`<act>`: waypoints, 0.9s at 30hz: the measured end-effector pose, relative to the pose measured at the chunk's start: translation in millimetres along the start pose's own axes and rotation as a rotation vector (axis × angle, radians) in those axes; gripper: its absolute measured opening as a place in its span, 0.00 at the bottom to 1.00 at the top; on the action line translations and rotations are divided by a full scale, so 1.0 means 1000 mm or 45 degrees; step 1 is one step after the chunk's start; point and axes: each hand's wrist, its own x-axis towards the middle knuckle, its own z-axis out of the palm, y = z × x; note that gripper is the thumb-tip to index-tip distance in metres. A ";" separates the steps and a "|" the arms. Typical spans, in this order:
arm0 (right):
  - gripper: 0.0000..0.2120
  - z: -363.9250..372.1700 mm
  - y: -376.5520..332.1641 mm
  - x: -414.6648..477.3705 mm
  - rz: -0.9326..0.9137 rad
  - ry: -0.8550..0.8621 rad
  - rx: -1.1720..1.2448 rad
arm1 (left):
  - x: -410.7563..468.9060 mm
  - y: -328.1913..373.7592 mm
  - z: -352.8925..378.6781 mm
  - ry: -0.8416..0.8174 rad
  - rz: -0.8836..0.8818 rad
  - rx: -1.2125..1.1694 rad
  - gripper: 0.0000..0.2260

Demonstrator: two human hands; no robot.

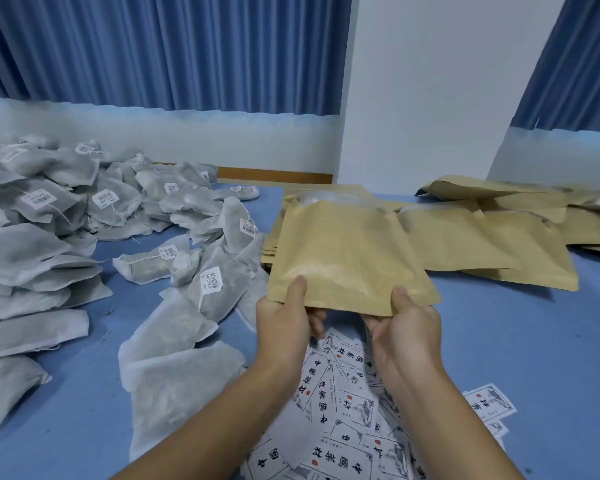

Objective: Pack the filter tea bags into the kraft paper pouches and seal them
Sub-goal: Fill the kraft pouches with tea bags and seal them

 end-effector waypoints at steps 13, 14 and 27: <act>0.20 -0.025 -0.057 0.034 -0.131 0.062 0.306 | 0.015 0.016 0.084 -0.452 -0.119 -0.607 0.17; 0.20 -0.026 -0.068 0.047 -0.165 0.076 0.334 | 0.021 0.021 0.103 -0.469 -0.135 -0.605 0.15; 0.19 -0.020 -0.062 0.129 -0.312 -0.015 -0.405 | 0.048 0.005 0.162 -0.591 0.702 0.760 0.17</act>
